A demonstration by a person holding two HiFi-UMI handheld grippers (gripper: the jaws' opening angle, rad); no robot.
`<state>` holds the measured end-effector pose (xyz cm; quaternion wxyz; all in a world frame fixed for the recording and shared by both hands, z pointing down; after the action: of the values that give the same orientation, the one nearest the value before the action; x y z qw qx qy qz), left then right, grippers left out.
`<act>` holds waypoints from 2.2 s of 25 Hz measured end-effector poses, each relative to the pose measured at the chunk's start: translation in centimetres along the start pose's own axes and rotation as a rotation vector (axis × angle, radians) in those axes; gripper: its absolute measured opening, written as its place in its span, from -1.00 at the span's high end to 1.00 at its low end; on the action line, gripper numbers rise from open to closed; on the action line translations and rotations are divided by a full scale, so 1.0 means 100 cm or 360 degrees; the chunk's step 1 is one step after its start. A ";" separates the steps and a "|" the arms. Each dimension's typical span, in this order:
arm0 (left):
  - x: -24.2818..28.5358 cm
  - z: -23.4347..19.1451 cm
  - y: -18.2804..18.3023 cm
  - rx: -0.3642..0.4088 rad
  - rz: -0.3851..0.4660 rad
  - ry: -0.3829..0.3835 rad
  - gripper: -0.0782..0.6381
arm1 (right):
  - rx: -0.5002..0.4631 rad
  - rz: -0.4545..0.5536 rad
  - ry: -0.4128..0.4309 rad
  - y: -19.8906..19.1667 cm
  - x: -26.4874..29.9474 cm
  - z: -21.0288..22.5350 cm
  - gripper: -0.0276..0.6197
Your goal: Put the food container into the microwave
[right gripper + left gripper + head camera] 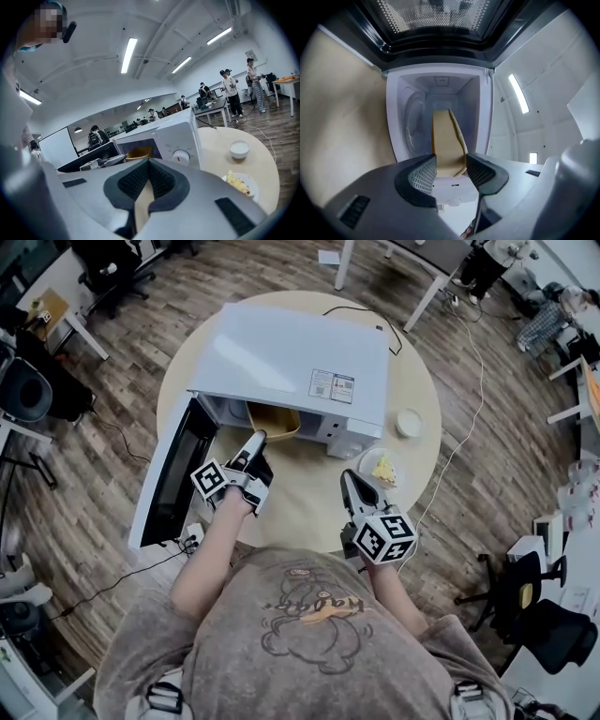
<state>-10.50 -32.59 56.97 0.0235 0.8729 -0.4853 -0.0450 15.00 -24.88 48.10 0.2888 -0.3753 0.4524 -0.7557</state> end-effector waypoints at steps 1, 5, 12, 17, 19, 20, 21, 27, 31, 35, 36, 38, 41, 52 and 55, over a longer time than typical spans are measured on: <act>0.003 -0.002 0.002 -0.0002 -0.0003 0.0003 0.18 | 0.0002 0.0001 -0.0006 0.000 0.000 0.001 0.91; 0.015 -0.009 0.011 -0.0010 -0.0014 0.0023 0.18 | 0.0011 0.0004 -0.0032 0.000 0.000 0.002 0.91; 0.035 -0.015 0.022 -0.0022 -0.0036 0.0022 0.18 | 0.0020 -0.0009 -0.0083 -0.001 0.000 0.006 0.91; 0.045 -0.022 0.024 -0.0037 -0.0037 0.0045 0.18 | 0.0031 -0.0007 -0.0103 -0.001 0.000 0.009 0.91; 0.048 -0.026 0.026 -0.0055 -0.0032 0.0057 0.18 | 0.0032 -0.0006 -0.0106 0.000 0.002 0.009 0.91; 0.050 -0.027 0.028 -0.0056 -0.0030 0.0060 0.18 | 0.0032 -0.0005 -0.0106 0.000 0.003 0.009 0.91; 0.051 -0.027 0.030 -0.0052 -0.0030 0.0058 0.18 | 0.0033 -0.0005 -0.0107 0.000 0.004 0.009 0.91; 0.059 -0.028 0.034 -0.0075 -0.0030 0.0054 0.18 | 0.0036 -0.0013 -0.0111 0.000 0.006 0.010 0.91; 0.060 -0.032 0.038 -0.0073 -0.0028 0.0075 0.18 | 0.0039 -0.0015 -0.0112 -0.001 0.007 0.010 0.91; 0.060 -0.031 0.037 -0.0095 -0.0034 0.0098 0.18 | 0.0043 -0.0020 -0.0119 -0.002 0.006 0.008 0.91; 0.061 -0.033 0.037 -0.0097 -0.0033 0.0107 0.18 | 0.0045 -0.0021 -0.0123 -0.003 0.006 0.009 0.91; 0.062 -0.035 0.038 -0.0092 -0.0035 0.0114 0.18 | 0.0048 -0.0023 -0.0129 -0.004 0.006 0.009 0.91; 0.063 -0.035 0.038 -0.0091 -0.0040 0.0109 0.18 | 0.0054 -0.0024 -0.0137 -0.004 0.006 0.010 0.91; 0.063 -0.039 0.038 -0.0092 -0.0033 0.0127 0.18 | 0.0062 -0.0026 -0.0154 -0.007 0.005 0.011 0.91; 0.063 -0.034 0.035 -0.0088 -0.0044 0.0139 0.19 | 0.0063 -0.0028 -0.0154 -0.007 0.004 0.011 0.91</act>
<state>-9.78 -39.77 60.30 0.0682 0.8797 -0.4702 -0.0206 15.66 -25.44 49.17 0.3111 -0.4096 0.4195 -0.7480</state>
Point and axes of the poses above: the fingertips, and each gripper's own axes: x forward along the fingers, z to its right, y out of its top, the point moved 5 cm from there along -x, backward along the fingers, and after that the axes turned 6 degrees about -x, right-handed, at the moved point
